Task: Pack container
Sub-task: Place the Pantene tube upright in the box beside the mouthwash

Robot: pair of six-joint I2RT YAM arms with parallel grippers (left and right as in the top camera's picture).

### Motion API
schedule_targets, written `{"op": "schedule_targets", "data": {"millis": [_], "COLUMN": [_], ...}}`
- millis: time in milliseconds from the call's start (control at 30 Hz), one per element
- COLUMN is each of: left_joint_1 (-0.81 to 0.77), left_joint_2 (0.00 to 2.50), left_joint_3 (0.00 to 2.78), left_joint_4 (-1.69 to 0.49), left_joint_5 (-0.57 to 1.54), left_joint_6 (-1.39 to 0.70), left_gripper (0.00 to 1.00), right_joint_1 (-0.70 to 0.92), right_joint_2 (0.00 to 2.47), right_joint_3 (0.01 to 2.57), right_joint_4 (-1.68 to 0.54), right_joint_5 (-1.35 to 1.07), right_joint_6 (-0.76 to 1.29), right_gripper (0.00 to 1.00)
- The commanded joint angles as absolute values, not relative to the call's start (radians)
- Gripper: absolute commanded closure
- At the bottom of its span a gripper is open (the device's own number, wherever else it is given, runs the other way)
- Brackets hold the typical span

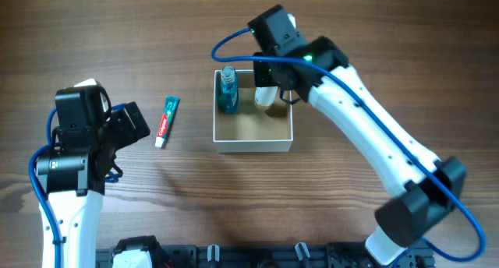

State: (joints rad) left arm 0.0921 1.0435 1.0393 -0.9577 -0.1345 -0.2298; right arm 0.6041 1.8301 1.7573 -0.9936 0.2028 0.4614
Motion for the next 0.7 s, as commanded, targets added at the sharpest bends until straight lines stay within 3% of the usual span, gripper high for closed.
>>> {"op": "schedule_targets", "data": {"millis": [0,233,267,300,333,367,433,567,667], "left_joint_1": [0.097,0.097,0.097,0.097,0.097,0.097,0.097,0.097,0.097], "left_joint_2": [1.044,1.044,1.044,1.044,1.044,1.044,1.044,1.044,1.044], "left_joint_3": [1.061,1.061,1.061,1.061,1.061,1.061,1.061,1.061,1.061], "left_joint_4": [-0.954,-0.955,-0.955,-0.955,-0.955,-0.955,-0.955,-0.955,-0.955], "left_joint_5": [-0.147,-0.147,-0.147,-0.147,-0.147,-0.147,-0.147,-0.147,-0.147], "left_joint_6": [-0.218,-0.218,-0.218,-0.218,-0.218,-0.218,-0.218,-0.218,-0.218], "left_gripper": [0.00,0.00,0.00,0.00,0.00,0.00,0.00,0.00,0.00], "right_joint_1": [0.603,0.598,0.597,0.597,0.597,0.597,0.597,0.597,0.597], "right_joint_2": [1.881,1.942,1.942,1.942,1.942,1.942,1.942,1.940,1.900], "right_joint_3": [1.774,1.774,1.774,1.774,1.774,1.774,1.774,1.774,1.775], "right_joint_4": [-0.945,-0.894,-0.895,-0.894,-0.894,-0.895,-0.902,-0.933,-0.995], "right_joint_5": [0.266,0.270,0.269,0.270,0.269,0.269,0.265,0.253,0.235], "right_joint_6": [0.496,0.470,0.470,0.470,0.470,0.470,0.470,0.464,0.474], "right_gripper": [0.96,0.96,0.92,0.75,0.67,0.66,0.53,0.36,0.33]}}
